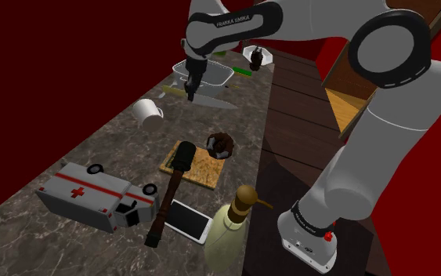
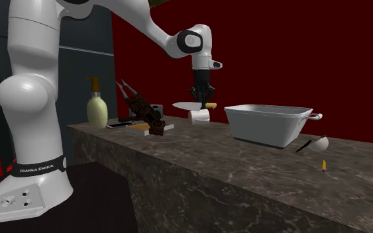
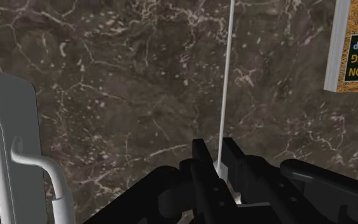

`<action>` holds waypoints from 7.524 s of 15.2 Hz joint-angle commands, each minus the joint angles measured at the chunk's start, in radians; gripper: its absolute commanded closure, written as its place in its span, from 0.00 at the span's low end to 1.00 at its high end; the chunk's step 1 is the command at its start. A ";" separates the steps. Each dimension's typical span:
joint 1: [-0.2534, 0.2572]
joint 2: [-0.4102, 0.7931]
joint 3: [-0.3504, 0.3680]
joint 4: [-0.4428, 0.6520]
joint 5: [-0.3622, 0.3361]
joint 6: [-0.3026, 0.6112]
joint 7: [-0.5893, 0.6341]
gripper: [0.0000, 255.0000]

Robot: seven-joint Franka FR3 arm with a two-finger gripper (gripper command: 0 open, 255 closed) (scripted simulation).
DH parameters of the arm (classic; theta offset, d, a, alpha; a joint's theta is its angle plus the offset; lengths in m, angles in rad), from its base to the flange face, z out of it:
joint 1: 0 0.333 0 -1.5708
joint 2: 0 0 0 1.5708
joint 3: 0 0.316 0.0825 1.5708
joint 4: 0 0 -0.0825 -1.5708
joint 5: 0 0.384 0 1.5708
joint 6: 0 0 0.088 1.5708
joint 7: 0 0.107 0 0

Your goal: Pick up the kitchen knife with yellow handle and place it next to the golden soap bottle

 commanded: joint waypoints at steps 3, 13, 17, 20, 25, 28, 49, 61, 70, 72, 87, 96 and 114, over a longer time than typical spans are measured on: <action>0.001 -0.019 0.000 0.033 -0.002 -0.053 0.002 1.00; 0.001 -0.042 0.000 0.139 -0.004 -0.182 0.004 1.00; 0.001 -0.045 0.000 0.189 -0.004 -0.235 0.005 1.00; 0.001 -0.045 0.000 0.230 -0.004 -0.275 0.005 1.00; 0.000 -0.040 -0.001 0.303 -0.004 -0.344 0.005 1.00; 0.000 -0.034 -0.001 0.352 -0.004 -0.386 0.005 1.00; 0.074 -0.170 0.060 0.369 -0.013 -0.539 0.142 1.00; 0.185 -0.386 0.207 0.135 0.017 -0.518 0.397 1.00; 0.264 -0.455 0.341 0.080 0.063 -0.524 0.604 1.00; 0.281 -0.459 0.374 0.081 0.073 -0.525 0.653 1.00; 0.399 -0.333 0.657 0.230 0.076 -0.536 1.060 1.00; 0.429 -0.293 0.720 0.189 0.060 -0.457 1.150 1.00; 0.438 -0.320 0.725 -0.077 0.080 -0.213 1.137 1.00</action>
